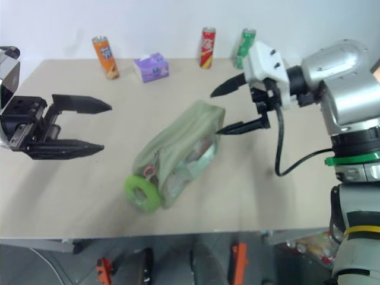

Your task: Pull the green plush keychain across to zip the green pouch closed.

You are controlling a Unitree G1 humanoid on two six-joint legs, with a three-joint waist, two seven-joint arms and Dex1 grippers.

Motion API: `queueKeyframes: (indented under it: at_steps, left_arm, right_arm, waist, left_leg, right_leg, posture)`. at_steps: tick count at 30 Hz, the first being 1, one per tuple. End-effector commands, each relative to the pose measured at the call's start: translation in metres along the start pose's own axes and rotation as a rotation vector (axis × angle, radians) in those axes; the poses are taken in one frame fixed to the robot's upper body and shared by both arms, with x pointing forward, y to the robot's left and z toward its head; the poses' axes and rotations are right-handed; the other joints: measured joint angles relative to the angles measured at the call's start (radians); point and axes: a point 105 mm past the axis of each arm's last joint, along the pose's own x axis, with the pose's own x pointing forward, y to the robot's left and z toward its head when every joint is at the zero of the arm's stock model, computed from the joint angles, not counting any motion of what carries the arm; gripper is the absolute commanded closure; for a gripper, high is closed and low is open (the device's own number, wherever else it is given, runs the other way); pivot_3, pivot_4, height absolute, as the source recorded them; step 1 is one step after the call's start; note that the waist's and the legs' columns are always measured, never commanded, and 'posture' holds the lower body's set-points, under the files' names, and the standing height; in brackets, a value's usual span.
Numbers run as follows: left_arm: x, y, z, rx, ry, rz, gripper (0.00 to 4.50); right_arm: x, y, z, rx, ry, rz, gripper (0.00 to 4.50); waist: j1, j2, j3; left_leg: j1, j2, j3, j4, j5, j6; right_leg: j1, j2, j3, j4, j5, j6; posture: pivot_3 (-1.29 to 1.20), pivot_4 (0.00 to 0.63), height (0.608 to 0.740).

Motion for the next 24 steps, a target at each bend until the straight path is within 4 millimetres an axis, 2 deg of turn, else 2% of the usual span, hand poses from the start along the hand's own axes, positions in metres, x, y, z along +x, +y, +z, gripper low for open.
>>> queueKeyframes:
  at_steps: [1,11,19,20,21,23,24]
  left_arm:
    - [0.003,-0.005,0.005,0.019,-0.012,-0.017,0.03]
    - [0.003,-0.003,-0.001,0.005,-0.014,0.011,0.03]
    - [0.004,-0.003,-0.002,0.009,-0.02,0.022,0.03]
    - [0.004,-0.002,-0.002,0.012,-0.021,0.027,0.0]
    - [0.004,-0.002,-0.002,0.013,-0.024,0.033,0.0]
    - [0.003,-0.002,-0.002,0.018,-0.025,0.043,0.0]
    - [0.003,-0.002,-0.003,0.018,-0.024,0.047,0.0]
  right_arm:
    - [0.001,0.003,0.012,-0.082,0.0,0.074,0.0]
    - [0.028,0.024,0.011,-0.099,-0.011,0.239,0.0]
    - [0.045,0.019,0.003,-0.146,0.024,0.252,0.0]
    - [0.045,0.019,0.003,-0.15,0.024,0.253,0.4]
    - [0.044,0.018,0.003,-0.152,0.024,0.252,0.4]
    - [0.042,0.019,0.004,-0.159,0.024,0.255,1.17]
    - [0.041,0.018,0.005,-0.16,0.02,0.256,1.92]
  waist:
    - [0.0,0.0,0.0]
    - [0.001,0.0,0.0]
    - [0.001,0.0,0.0]
    - [0.001,0.0,0.0]
    - [0.001,0.0,0.0]
    - [0.002,0.0,0.0]
    - [0.002,0.0,0.0]
  left_leg:
    - [0.0,0.0,0.0,0.0,0.0,0.0]
    - [0.0,0.0,-0.002,0.001,0.0,0.0]
    - [0.001,0.0,-0.002,0.002,0.0,0.0]
    - [0.0,0.0,-0.002,0.002,0.0,0.0]
    - [0.0,0.0,-0.002,0.002,0.0,0.0]
    - [0.0,0.0,-0.002,0.002,0.0,0.0]
    - [0.0,0.0,-0.002,0.001,0.0,0.0]
  right_leg:
    - [0.0,0.0,0.0,0.0,0.0,0.0]
    - [0.001,0.001,0.0,0.001,0.0,0.0]
    - [0.001,0.001,0.0,0.002,0.0,0.0]
    - [0.001,0.001,0.0,0.002,0.0,0.0]
    - [0.001,0.001,0.0,0.002,0.0,0.0]
    - [0.001,0.001,0.0,0.002,0.0,0.0]
    - [0.001,0.001,0.0,0.002,0.0,0.0]
  posture:
    - [0.0,0.15,0.74]
    - [0.0,0.15,0.74]
    - [0.0,0.15,0.74]
    - [0.0,0.15,0.74]
    - [0.0,0.15,0.74]
    - [0.0,0.15,0.74]
    - [0.0,0.15,0.74]
